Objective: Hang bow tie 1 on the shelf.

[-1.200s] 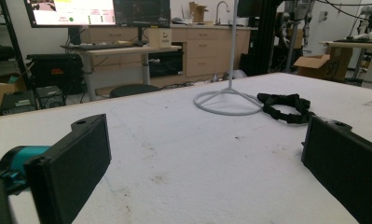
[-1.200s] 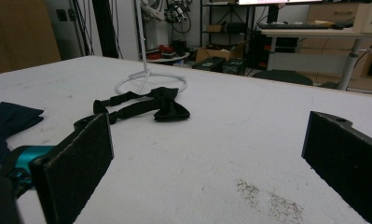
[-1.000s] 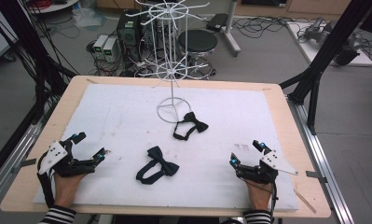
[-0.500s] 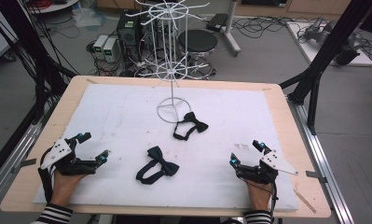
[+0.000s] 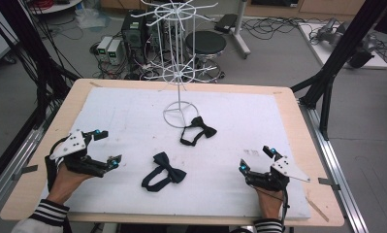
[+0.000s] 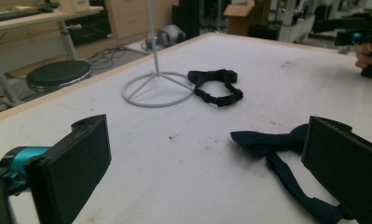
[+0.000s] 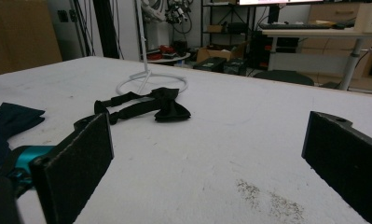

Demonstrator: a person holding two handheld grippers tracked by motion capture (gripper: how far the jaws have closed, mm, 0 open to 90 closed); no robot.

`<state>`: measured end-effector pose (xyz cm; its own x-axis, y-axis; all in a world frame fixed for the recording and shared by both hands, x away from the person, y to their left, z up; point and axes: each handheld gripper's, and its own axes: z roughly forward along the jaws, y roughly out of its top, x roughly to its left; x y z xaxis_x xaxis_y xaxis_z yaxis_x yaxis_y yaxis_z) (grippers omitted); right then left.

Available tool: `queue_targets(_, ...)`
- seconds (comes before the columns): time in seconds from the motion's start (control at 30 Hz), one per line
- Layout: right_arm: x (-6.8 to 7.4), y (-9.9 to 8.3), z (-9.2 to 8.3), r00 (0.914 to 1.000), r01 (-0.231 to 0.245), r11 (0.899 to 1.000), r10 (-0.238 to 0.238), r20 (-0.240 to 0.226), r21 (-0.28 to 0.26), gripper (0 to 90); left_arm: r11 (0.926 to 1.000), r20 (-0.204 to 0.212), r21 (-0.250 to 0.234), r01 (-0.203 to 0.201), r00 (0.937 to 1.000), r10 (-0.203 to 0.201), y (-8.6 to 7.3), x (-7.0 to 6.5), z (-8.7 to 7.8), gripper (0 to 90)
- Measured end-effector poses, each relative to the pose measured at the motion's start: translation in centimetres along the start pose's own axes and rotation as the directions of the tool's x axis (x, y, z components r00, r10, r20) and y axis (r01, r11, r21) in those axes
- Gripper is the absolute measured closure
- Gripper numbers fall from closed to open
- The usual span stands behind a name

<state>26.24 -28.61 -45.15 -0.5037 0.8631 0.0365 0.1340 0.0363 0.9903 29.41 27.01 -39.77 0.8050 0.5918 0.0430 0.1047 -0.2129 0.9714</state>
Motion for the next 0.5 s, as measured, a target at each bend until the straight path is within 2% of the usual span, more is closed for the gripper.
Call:
queue_targets(0.13, 0.0, 0.0, 0.0, 1.0000, -0.004, 1.000, 0.004, 0.000, 0.003, 1.1, 0.9972, 0.064, 0.055, -0.050, 0.9969, 0.047, 1.4, -0.3, 1.1, 1.7)
queue_targets(0.2, 0.0, 0.0, 0.0, 1.0000, -0.006, 1.000, 0.006, 0.000, 0.003, 1.1, 0.9966, 0.095, 0.066, -0.049, 0.9946, 0.043, 2.0, -0.3, 1.6, 1.7)
queue_targets(0.27, 0.0, 0.0, 0.0, 1.0000, -0.006, 1.000, 0.006, 0.000, 0.002, 1.1, 0.9924, 0.130, 0.088, -0.086, 0.9887, 0.074, 2.8, -0.7, 2.4, 1.7)
queue_targets(0.3, 0.0, 0.0, -0.1, 1.0000, -0.005, 1.000, 0.005, 0.000, 0.002, 1.1, 0.9924, 0.130, 0.088, -0.086, 0.9887, 0.074, 2.8, -0.7, 2.4, 1.8)
queue_targets(0.37, 0.0, 0.0, 0.0, 1.0000, -0.003, 1.000, 0.003, 0.001, 0.000, 1.1, 0.9896, 0.146, 0.100, -0.103, 0.9853, 0.088, 3.2, -1.0, 2.9, 1.7)
queue_targets(0.4, 0.0, 0.0, -0.1, 1.0000, -0.003, 1.000, 0.003, 0.001, 0.000, 1.1, 0.9857, 0.163, 0.119, -0.120, 0.9817, 0.099, 3.6, -1.1, 3.5, 1.7)
queue_targets(0.43, 0.0, 0.0, 0.0, 1.0000, -0.002, 1.000, 0.002, 0.000, -0.002, 1.1, 0.9857, 0.163, 0.119, -0.120, 0.9817, 0.099, 3.6, -1.1, 3.5, 1.7)
queue_targets(0.5, -0.1, 0.0, -0.1, 1.0000, -0.002, 1.000, 0.002, -0.002, -0.003, 1.1, 0.9784, 0.200, 0.151, -0.141, 0.9737, 0.109, 4.1, -1.4, 4.3, 1.7)
